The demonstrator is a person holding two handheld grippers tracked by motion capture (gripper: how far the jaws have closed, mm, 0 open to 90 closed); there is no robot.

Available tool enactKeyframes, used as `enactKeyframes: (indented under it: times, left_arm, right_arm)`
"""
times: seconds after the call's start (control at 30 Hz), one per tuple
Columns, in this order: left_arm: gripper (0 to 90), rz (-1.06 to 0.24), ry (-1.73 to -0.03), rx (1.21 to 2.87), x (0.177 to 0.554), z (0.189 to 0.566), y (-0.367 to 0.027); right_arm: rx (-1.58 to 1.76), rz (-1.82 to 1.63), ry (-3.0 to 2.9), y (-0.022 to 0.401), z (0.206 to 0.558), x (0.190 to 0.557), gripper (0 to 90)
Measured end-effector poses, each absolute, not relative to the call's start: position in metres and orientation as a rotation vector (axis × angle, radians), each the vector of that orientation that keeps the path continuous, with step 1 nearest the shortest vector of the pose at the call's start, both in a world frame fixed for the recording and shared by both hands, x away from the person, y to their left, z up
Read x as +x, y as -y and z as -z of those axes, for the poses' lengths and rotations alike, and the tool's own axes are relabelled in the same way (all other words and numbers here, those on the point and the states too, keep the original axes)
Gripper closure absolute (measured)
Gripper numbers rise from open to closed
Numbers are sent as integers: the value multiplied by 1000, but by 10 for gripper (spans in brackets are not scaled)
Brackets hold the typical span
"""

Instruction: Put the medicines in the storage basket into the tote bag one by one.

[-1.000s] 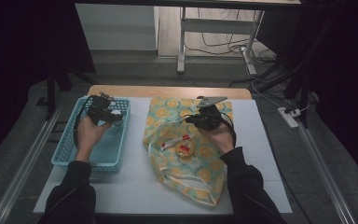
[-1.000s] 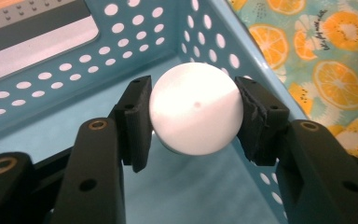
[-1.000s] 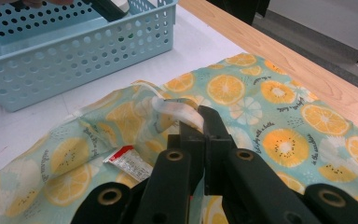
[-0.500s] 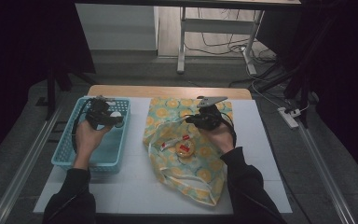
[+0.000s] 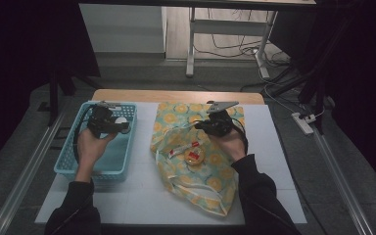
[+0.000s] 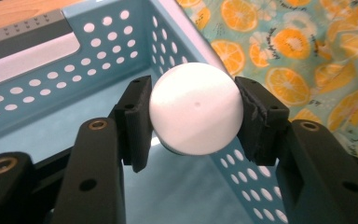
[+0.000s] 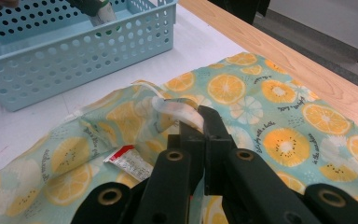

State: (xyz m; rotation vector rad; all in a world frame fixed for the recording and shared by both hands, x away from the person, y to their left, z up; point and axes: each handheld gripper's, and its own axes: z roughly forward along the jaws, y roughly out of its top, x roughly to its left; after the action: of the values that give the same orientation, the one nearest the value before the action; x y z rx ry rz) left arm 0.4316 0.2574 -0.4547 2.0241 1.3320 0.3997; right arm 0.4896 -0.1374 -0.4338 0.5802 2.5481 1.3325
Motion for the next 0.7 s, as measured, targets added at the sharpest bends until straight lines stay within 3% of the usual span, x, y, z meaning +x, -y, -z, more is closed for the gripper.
enactKeyframes:
  times: [0.7]
  left_arm:
    - [506,-426,-1197,1991,411,423,-240]
  right_arm:
    - [581,-1333,-2540,138,433,489,898]
